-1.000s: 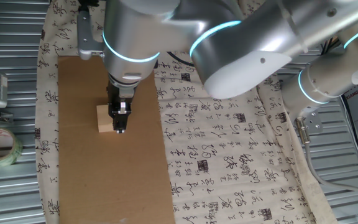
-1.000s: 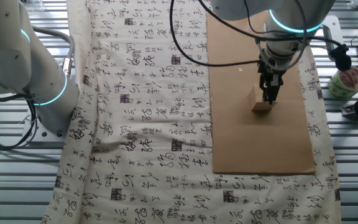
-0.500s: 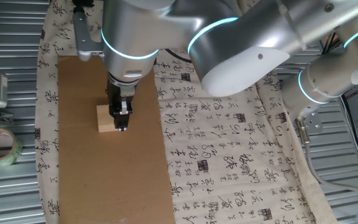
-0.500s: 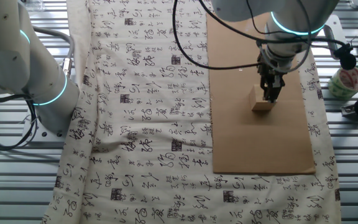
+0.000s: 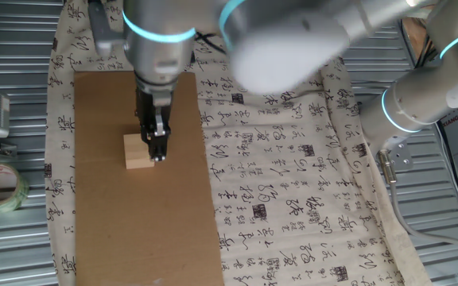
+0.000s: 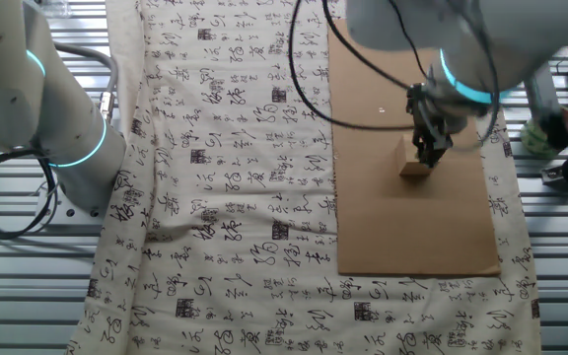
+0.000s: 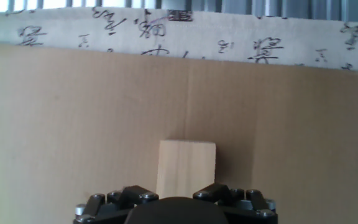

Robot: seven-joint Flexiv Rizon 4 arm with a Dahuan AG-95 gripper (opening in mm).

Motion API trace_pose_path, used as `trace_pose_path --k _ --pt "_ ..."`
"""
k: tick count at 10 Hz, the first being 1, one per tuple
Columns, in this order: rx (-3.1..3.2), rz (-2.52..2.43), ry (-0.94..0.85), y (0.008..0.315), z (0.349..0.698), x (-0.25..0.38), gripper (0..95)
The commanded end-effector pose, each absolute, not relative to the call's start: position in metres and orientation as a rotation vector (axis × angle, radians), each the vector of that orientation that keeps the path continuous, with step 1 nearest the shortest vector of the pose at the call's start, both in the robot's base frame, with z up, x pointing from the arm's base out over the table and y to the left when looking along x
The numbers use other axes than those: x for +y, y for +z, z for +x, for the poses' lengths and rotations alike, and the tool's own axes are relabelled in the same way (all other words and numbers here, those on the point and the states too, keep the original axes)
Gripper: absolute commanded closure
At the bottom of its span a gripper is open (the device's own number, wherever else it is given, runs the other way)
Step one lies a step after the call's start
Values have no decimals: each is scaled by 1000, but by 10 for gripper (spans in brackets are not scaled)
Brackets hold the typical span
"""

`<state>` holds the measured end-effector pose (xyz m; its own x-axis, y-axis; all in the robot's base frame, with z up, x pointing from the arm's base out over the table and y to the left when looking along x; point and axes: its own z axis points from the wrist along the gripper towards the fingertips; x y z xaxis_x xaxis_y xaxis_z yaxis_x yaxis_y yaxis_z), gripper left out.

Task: Grab the block and place it at the designated location

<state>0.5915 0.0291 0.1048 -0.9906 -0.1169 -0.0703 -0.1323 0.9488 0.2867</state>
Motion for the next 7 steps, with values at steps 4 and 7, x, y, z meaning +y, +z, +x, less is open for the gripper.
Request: trace_pose_path --k 4,7 --pt "3047 -257 3 108 588 32 380" --pt "3047 -244 -5 110 586 30 380"
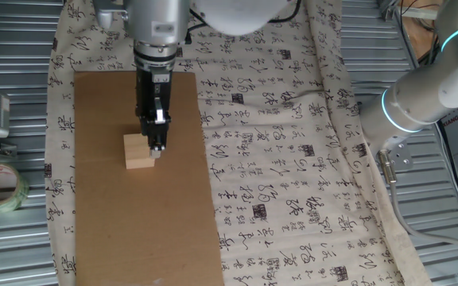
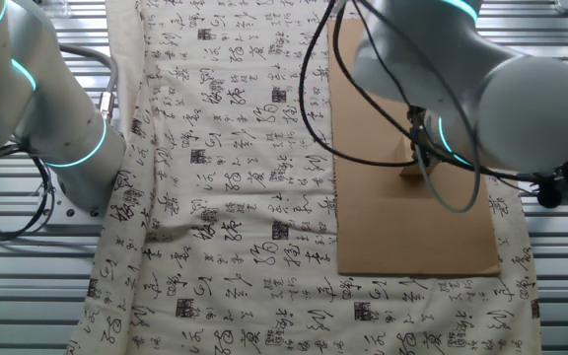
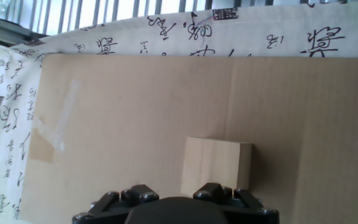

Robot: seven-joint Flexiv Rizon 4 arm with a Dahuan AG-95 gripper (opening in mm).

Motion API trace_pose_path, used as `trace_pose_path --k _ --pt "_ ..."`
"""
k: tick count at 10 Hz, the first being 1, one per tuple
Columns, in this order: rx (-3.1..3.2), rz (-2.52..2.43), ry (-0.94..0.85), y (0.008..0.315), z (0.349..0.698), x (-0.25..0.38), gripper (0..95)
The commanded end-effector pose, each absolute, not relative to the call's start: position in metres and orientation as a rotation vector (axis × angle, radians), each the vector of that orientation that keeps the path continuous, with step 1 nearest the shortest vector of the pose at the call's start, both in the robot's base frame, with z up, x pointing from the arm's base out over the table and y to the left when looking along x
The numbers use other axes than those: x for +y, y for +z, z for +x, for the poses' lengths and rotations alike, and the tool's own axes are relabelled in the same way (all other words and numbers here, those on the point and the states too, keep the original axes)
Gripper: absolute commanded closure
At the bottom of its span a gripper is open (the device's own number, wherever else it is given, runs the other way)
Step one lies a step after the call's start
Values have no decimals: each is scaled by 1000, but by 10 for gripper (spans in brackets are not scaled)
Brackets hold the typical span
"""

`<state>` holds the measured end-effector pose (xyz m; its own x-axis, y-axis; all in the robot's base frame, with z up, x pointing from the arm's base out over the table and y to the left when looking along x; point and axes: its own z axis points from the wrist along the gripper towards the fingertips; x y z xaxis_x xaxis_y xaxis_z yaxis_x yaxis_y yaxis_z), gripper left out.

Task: Grab the block and place it at the designated location

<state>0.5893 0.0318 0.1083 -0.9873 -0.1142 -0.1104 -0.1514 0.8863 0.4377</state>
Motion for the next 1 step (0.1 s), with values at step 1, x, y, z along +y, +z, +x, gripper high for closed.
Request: trace_pose_path --k 1 --pt "3047 -244 -5 110 586 30 380"
